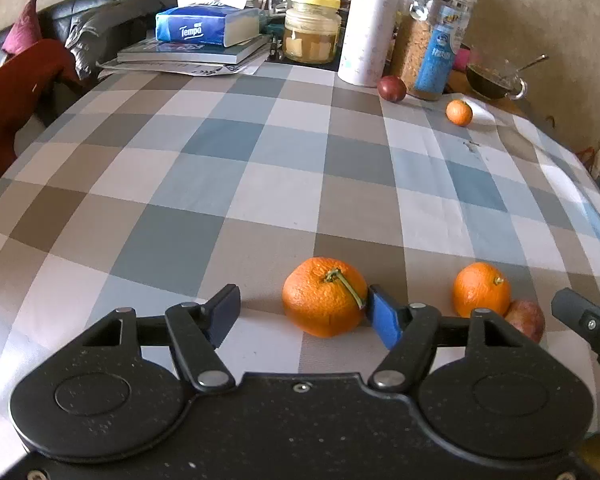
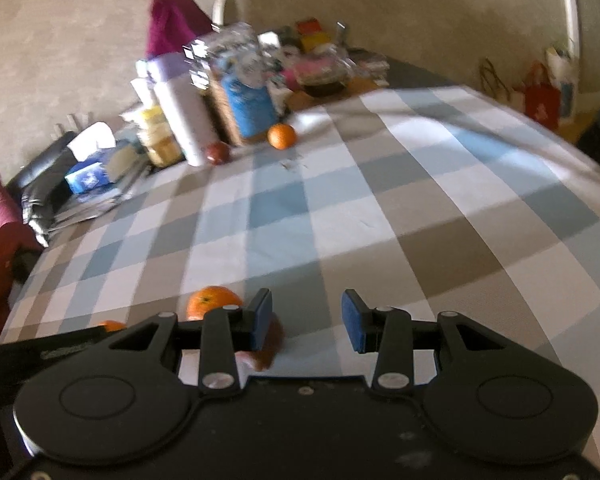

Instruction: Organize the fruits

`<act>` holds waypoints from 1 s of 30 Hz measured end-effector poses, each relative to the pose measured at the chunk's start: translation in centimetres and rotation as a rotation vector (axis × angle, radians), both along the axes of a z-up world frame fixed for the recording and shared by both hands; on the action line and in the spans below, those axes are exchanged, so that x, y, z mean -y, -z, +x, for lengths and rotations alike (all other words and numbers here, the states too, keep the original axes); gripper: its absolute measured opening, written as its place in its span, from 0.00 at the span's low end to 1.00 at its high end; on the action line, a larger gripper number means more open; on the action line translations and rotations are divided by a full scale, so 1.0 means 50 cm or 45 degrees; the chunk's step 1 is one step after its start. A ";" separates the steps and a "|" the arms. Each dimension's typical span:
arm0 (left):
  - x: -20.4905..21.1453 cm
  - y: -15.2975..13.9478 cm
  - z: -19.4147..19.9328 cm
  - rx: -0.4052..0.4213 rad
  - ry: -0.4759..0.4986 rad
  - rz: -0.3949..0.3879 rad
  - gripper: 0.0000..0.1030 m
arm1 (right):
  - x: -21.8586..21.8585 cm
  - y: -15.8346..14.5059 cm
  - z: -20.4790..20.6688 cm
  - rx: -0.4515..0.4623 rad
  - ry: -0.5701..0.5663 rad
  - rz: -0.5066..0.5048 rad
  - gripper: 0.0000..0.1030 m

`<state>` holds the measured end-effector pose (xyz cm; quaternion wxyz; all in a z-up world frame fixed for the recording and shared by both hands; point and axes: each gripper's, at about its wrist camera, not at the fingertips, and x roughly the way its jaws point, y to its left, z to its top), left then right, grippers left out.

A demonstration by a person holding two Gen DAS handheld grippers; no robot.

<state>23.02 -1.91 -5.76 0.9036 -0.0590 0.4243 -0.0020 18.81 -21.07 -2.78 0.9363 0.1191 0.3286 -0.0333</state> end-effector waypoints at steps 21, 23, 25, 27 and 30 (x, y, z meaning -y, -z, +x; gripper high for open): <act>0.016 0.003 0.000 -0.004 0.039 0.072 0.72 | -0.058 0.034 0.027 -0.187 -0.202 -0.120 0.41; 0.018 0.004 0.000 -0.004 0.043 0.084 0.72 | -0.057 0.036 0.030 -0.197 -0.195 -0.114 0.41; 0.018 0.004 0.000 -0.004 0.043 0.086 0.71 | -0.056 0.037 0.030 -0.198 -0.187 -0.108 0.40; 0.019 0.003 0.000 -0.003 0.043 0.085 0.71 | -0.057 0.036 0.029 -0.198 -0.183 -0.105 0.40; 0.019 0.003 0.000 -0.004 0.047 0.091 0.71 | -0.060 0.037 0.030 -0.199 -0.181 -0.120 0.40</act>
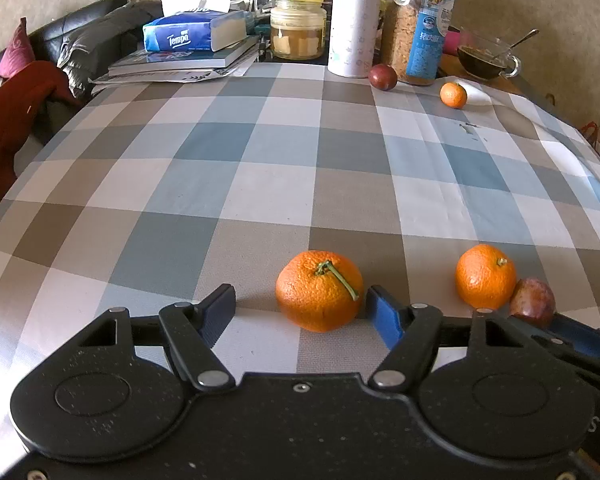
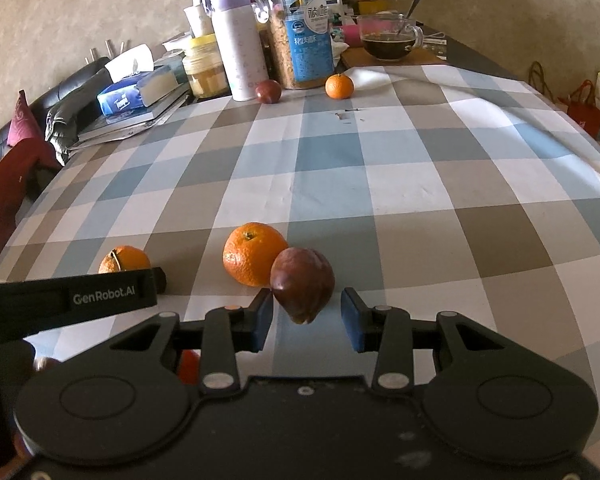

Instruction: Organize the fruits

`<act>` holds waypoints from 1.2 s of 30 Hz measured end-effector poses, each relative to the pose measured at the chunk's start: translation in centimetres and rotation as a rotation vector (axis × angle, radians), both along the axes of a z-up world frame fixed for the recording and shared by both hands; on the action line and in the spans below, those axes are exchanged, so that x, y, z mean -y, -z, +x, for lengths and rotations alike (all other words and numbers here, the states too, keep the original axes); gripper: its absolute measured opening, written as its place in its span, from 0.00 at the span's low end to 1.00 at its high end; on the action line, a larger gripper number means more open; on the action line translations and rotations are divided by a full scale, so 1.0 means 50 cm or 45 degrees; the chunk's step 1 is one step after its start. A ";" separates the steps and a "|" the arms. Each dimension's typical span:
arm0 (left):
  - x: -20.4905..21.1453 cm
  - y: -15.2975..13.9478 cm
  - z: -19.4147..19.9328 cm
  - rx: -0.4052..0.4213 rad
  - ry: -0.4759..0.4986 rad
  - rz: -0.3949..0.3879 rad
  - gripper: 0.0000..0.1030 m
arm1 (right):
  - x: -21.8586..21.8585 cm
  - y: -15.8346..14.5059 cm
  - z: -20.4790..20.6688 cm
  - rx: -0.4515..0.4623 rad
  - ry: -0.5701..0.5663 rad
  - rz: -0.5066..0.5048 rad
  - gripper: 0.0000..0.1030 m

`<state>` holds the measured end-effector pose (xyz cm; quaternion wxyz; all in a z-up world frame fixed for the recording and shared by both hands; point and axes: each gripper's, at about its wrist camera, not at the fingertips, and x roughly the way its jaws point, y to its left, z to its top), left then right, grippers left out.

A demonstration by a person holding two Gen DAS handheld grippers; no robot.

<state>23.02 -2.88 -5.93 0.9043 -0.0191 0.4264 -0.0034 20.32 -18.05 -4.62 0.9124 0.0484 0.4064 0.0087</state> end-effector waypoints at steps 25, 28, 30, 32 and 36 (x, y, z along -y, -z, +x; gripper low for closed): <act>0.011 -0.003 -0.007 0.027 0.040 0.031 0.55 | -0.002 -0.025 -0.010 0.050 0.050 -0.046 0.09; 0.010 -0.003 -0.007 0.028 0.040 0.027 0.54 | -0.003 -0.021 -0.006 0.029 0.032 -0.042 0.11; 0.010 -0.003 -0.008 0.029 0.039 0.024 0.54 | -0.003 -0.018 -0.002 0.015 0.028 -0.037 0.12; 0.009 -0.003 -0.008 0.032 0.034 0.022 0.51 | 0.000 -0.016 0.004 0.002 0.036 -0.022 0.16; 0.005 -0.004 -0.008 0.033 0.027 0.010 0.50 | 0.008 -0.015 0.016 -0.018 0.061 0.030 0.25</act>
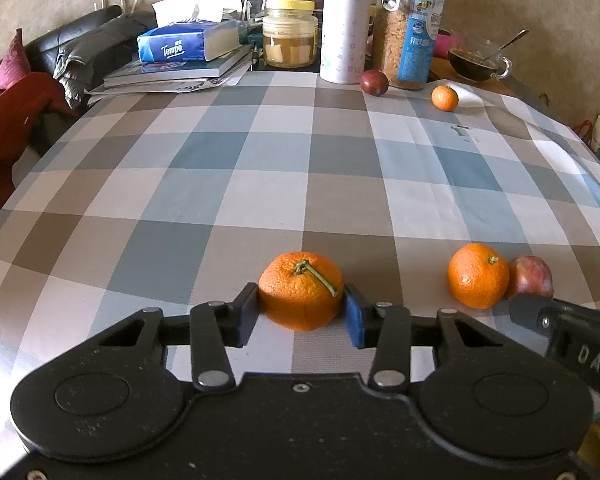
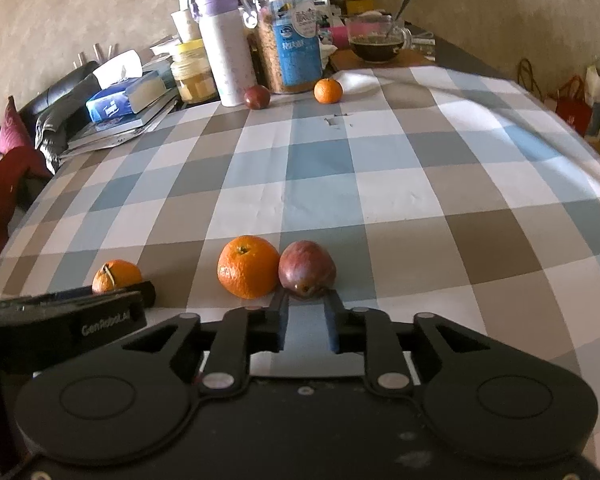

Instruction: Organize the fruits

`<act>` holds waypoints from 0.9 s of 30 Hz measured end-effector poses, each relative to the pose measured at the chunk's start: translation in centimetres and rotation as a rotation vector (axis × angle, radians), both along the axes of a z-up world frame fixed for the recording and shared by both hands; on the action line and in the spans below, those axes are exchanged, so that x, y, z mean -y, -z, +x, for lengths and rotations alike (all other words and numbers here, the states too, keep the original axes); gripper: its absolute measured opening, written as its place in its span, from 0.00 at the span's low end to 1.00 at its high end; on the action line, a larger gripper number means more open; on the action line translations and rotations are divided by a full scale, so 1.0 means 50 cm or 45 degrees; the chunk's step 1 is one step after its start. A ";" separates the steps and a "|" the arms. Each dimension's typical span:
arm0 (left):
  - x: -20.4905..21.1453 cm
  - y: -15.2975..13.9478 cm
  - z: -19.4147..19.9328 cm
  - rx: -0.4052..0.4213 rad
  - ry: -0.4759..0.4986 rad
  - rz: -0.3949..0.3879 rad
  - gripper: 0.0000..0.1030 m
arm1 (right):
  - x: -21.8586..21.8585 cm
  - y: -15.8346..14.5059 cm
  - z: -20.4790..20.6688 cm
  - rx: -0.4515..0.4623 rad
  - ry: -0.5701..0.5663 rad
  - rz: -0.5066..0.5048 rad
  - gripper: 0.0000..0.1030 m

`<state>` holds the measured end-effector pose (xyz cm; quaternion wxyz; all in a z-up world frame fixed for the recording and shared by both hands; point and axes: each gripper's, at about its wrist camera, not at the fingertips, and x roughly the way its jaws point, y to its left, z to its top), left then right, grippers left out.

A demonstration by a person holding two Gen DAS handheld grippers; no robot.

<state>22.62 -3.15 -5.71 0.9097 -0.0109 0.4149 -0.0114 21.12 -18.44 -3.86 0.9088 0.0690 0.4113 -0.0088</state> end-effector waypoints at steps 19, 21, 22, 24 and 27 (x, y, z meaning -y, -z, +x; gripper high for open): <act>-0.010 -0.001 0.001 -0.001 -0.007 -0.037 0.50 | 0.017 0.009 0.059 0.005 0.047 0.038 0.32; -0.010 -0.001 0.001 -0.001 -0.010 -0.042 0.50 | 0.026 0.006 0.068 0.001 0.052 0.070 0.32; -0.010 0.000 0.001 -0.001 -0.010 -0.043 0.50 | 0.032 0.006 0.071 -0.003 0.057 0.096 0.32; -0.012 -0.001 0.001 -0.001 -0.012 -0.049 0.50 | 0.047 0.005 0.076 -0.008 0.079 0.156 0.32; -0.017 -0.002 0.002 -0.003 -0.021 -0.074 0.50 | 0.067 0.010 0.075 -0.024 0.107 0.247 0.32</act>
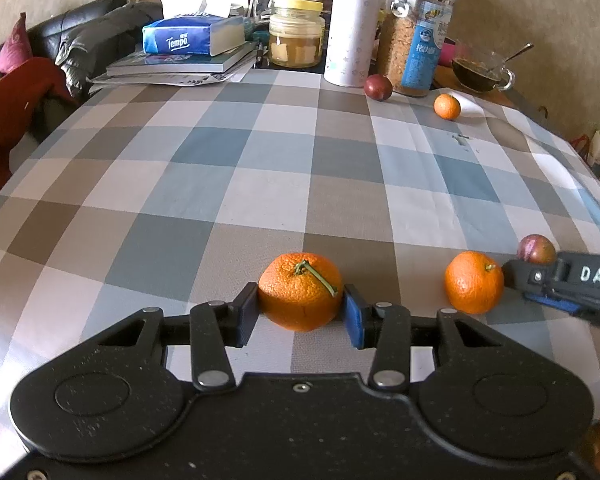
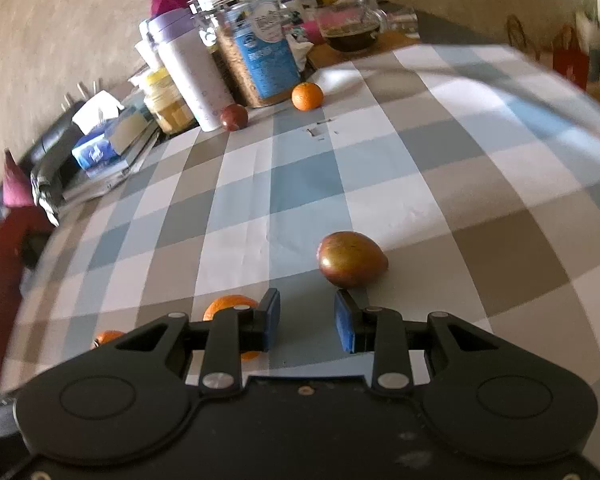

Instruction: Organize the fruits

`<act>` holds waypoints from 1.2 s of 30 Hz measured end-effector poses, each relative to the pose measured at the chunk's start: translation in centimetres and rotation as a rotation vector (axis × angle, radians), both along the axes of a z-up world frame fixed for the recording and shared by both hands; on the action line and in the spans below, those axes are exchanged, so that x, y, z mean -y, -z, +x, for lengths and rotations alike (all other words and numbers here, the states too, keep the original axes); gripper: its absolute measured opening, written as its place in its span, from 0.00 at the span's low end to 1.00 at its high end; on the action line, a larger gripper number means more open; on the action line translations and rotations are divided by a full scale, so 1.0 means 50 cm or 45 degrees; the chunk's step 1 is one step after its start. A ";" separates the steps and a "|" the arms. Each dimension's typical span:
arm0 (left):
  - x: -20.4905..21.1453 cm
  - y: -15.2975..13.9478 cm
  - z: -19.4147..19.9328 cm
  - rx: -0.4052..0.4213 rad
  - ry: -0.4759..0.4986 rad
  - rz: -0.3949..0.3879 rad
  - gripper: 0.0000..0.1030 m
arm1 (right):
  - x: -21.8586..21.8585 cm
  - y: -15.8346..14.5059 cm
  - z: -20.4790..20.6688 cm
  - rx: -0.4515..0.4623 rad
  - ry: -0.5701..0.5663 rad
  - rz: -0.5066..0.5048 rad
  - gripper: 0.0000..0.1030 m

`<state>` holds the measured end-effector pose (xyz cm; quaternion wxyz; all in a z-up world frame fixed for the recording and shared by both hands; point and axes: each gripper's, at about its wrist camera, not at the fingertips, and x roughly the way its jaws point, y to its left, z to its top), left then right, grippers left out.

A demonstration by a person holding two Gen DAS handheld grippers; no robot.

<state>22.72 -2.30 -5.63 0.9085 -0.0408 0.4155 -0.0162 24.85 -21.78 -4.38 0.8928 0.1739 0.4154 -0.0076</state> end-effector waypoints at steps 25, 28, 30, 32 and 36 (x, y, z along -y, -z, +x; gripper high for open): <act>-0.014 -0.002 0.004 0.006 -0.015 -0.089 0.50 | -0.021 -0.030 -0.060 0.252 0.015 -0.153 0.32; -0.011 -0.002 0.003 0.006 -0.014 -0.075 0.50 | -0.012 -0.025 -0.049 0.222 0.047 -0.136 0.32; -0.011 -0.002 0.003 0.006 -0.015 -0.073 0.50 | -0.007 -0.021 -0.041 0.199 0.080 -0.146 0.33; -0.010 -0.002 0.003 0.006 -0.014 -0.073 0.50 | -0.003 -0.017 -0.036 0.179 0.106 -0.141 0.36; -0.010 -0.002 0.003 0.007 -0.013 -0.071 0.50 | 0.013 -0.002 -0.017 0.091 0.126 -0.075 0.39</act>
